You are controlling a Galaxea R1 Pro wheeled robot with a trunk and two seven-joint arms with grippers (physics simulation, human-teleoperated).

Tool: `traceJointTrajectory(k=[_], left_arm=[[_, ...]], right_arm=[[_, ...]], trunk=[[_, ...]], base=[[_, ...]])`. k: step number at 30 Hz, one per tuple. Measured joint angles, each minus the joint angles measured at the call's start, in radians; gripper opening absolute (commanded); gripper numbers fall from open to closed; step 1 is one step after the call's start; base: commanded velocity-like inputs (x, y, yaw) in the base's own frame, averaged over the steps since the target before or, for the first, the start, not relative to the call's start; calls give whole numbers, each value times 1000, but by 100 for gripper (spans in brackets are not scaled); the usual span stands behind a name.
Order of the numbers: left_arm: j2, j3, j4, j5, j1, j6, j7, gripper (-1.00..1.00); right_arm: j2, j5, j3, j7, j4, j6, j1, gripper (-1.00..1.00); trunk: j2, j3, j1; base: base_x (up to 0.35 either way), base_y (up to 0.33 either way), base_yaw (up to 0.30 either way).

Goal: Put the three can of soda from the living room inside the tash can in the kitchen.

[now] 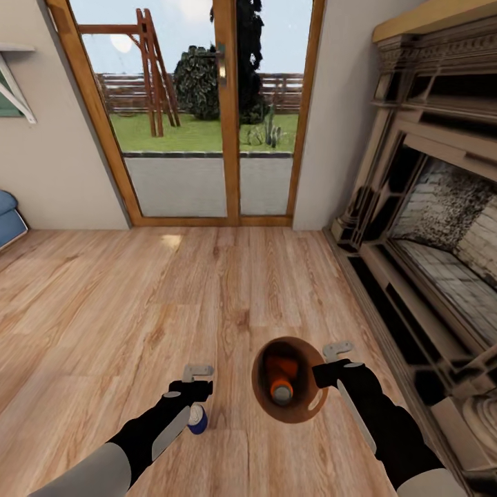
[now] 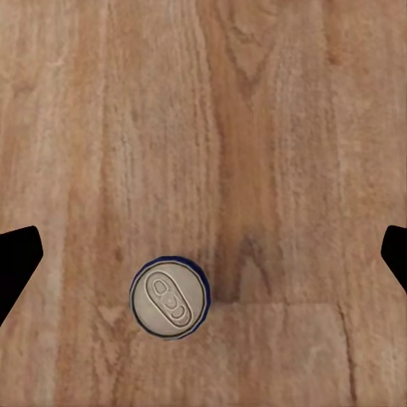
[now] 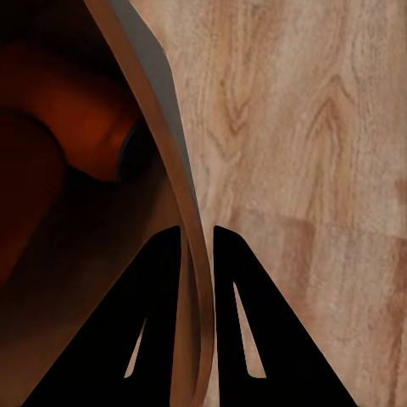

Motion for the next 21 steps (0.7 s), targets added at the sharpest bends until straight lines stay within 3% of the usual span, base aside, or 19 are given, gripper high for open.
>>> traceJointTrajectory(k=[16, 21], left_arm=[[1, 5, 1, 1, -1, 1, -7, 100], [2, 9, -2, 2, -1, 3, -7, 100]], right_arm=[[-5, 2, -12, 3, -4, 4, -4, -100], [-6, 0, -12, 4, -5, 64, -16, -100]], trunk=[[-112, -50, 61], [-147, -66, 81]], base=[[0, 0, 0], [0, 0, 0]])
